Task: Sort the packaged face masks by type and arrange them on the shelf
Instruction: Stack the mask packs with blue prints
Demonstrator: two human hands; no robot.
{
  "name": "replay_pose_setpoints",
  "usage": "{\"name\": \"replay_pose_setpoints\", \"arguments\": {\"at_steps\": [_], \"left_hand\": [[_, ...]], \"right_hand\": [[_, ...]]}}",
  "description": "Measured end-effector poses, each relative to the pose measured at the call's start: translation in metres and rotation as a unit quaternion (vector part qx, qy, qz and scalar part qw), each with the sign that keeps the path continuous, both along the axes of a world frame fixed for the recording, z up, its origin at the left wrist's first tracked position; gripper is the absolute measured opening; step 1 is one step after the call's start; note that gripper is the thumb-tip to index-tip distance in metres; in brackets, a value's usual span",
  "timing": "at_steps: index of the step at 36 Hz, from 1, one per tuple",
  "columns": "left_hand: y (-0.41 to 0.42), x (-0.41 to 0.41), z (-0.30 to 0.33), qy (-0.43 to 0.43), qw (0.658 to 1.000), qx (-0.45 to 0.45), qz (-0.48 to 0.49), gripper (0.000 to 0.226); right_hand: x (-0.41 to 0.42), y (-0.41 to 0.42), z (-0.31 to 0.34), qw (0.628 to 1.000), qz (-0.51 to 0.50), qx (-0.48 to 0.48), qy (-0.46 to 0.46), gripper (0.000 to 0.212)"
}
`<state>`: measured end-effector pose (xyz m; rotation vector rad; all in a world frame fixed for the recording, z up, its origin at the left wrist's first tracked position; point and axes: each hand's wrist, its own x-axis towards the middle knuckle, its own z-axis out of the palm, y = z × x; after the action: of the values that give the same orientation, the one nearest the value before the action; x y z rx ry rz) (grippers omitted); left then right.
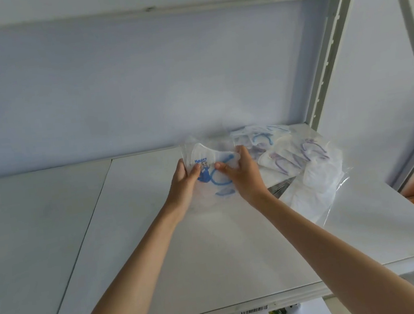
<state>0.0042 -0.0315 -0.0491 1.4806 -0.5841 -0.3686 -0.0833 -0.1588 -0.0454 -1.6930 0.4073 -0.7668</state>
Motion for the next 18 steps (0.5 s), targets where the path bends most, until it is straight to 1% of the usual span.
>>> {"name": "replay_pose_setpoints", "arguments": {"at_steps": [1,3,5,7,10,12,15,18], "left_hand": [[0.0,0.001,0.0,-0.032,0.999,0.008,0.025,0.009],[0.003,0.004,-0.003,-0.086,0.995,0.01,0.051,0.006],[0.005,0.005,-0.006,-0.11,0.992,0.008,0.061,0.023],[0.008,0.003,-0.011,-0.102,0.993,0.005,0.053,0.031],[0.01,-0.003,-0.022,-0.043,0.998,-0.02,0.029,0.038],[0.009,-0.008,-0.027,-0.018,0.999,-0.047,0.013,0.043],[0.007,-0.013,-0.024,-0.009,0.996,-0.09,0.019,0.045],[0.005,-0.013,-0.019,-0.011,0.992,-0.122,0.032,0.051]], "right_hand": [[-0.001,0.0,0.0,1.0,0.015,-0.001,-0.002,0.034],[-0.002,-0.002,-0.005,0.999,0.05,-0.016,0.005,0.041],[-0.006,-0.003,-0.008,0.997,0.066,-0.035,0.022,0.05],[-0.008,-0.003,-0.014,0.996,0.069,-0.044,0.033,0.054],[-0.01,-0.001,-0.026,0.994,0.067,-0.066,0.062,0.056],[-0.011,0.001,-0.032,0.993,0.072,-0.059,0.078,0.056],[-0.009,0.002,-0.035,0.995,0.054,-0.052,0.066,0.054],[-0.009,0.004,-0.033,0.997,0.029,-0.06,0.03,0.055]]}}
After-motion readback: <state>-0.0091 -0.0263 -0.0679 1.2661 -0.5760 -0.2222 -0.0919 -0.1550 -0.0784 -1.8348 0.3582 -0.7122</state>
